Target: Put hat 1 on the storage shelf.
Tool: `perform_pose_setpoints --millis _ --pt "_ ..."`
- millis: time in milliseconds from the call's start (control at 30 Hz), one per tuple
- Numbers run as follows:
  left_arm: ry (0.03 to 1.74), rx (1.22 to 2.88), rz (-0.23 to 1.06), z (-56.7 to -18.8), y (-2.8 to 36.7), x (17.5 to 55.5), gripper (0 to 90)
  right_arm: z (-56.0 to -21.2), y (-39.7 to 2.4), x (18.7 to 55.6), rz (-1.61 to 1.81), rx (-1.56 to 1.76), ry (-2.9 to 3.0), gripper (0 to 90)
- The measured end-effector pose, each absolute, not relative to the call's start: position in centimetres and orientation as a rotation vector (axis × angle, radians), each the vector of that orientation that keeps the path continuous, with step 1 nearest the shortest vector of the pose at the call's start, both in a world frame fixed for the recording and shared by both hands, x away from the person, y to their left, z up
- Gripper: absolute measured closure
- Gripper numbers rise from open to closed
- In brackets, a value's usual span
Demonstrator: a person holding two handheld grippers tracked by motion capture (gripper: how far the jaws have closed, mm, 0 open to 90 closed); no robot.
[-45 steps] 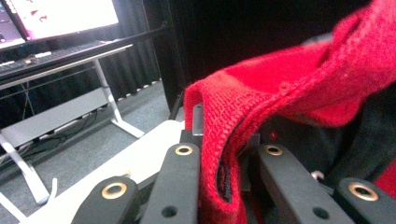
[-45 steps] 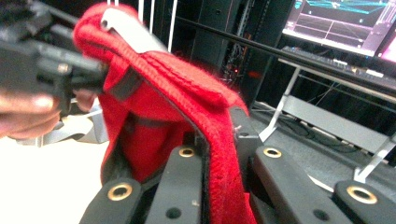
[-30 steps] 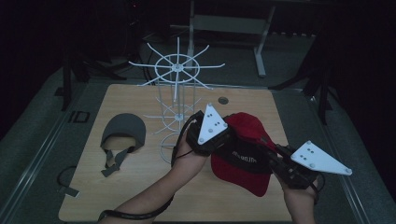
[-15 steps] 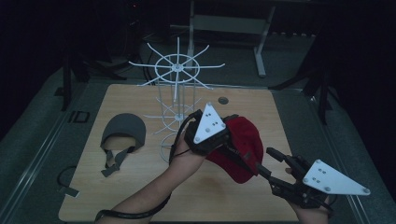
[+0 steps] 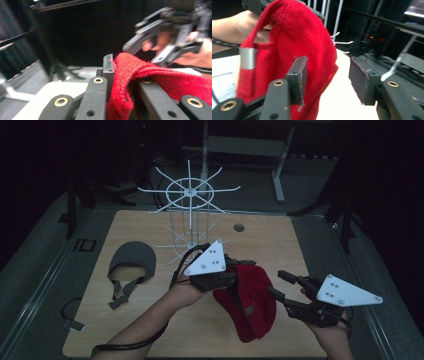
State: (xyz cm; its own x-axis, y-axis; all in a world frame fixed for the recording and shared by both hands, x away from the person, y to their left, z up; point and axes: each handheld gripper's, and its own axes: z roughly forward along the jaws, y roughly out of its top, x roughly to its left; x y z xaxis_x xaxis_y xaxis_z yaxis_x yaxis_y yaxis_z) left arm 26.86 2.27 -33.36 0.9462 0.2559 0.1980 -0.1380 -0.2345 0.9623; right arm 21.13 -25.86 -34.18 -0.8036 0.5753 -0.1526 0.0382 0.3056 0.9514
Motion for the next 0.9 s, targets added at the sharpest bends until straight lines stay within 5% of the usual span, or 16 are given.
perform_pose_setpoints --millis 200,367,900 --pt "0.069 1.774 0.343 -33.3 2.2 26.9 84.6 -34.3 -24.5 21.1 1.494 0.437 2.178 62.5" --pt "0.062 1.777 0.341 -33.4 2.4 27.0 84.6 -34.1 -24.3 21.2 1.46 0.436 2.177 87.3" --pt "0.049 1.785 0.351 -33.9 2.5 27.0 82.3 -32.9 -24.7 20.8 1.502 0.542 2.033 89.1"
